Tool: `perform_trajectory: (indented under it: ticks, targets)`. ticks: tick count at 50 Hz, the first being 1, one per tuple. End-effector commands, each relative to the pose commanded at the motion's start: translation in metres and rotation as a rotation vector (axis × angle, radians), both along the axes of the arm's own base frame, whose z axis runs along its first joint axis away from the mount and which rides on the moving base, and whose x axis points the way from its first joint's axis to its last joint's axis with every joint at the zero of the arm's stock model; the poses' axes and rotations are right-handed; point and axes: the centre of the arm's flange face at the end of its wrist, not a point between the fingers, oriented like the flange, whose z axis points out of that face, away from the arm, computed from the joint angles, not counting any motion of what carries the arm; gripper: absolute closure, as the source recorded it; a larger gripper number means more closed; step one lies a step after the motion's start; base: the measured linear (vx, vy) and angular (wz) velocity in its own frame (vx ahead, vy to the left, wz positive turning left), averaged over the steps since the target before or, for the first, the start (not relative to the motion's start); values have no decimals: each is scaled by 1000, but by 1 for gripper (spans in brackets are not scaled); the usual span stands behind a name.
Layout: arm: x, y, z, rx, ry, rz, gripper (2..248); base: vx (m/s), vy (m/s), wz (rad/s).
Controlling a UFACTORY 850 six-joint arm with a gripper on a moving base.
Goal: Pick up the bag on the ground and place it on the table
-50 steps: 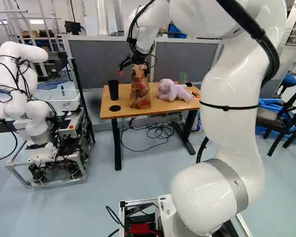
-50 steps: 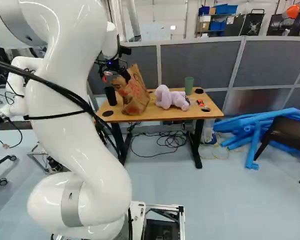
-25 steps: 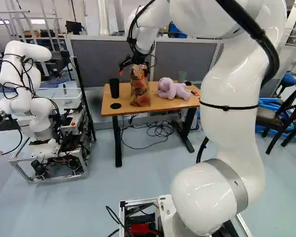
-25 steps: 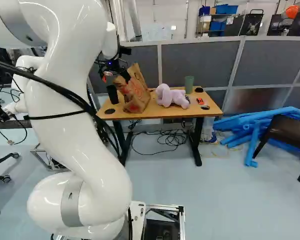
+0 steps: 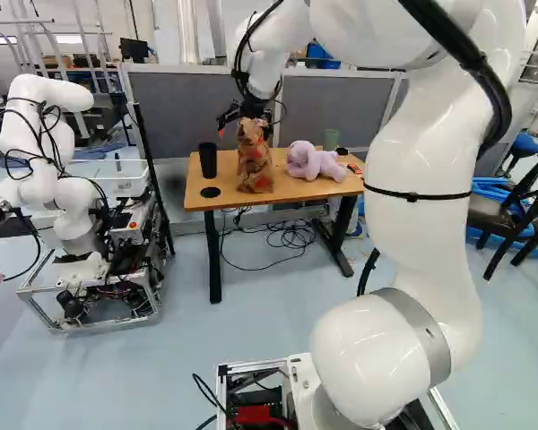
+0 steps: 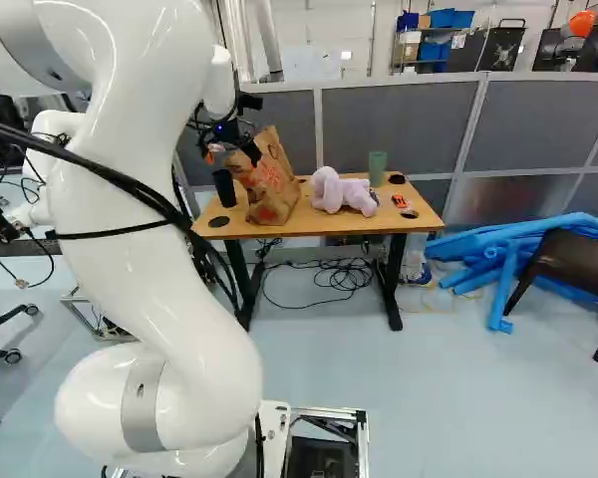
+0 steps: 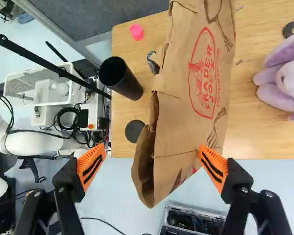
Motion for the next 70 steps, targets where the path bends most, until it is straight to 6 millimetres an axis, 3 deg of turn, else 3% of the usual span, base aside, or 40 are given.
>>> perform_trajectory:
  ticks: [38,70]
  targets:
    - [-25,-26,-30,-40,-95,-50,3,0,0,0]
    - [-75,-62,-75,-101,-240,-105,3,0,0,0]
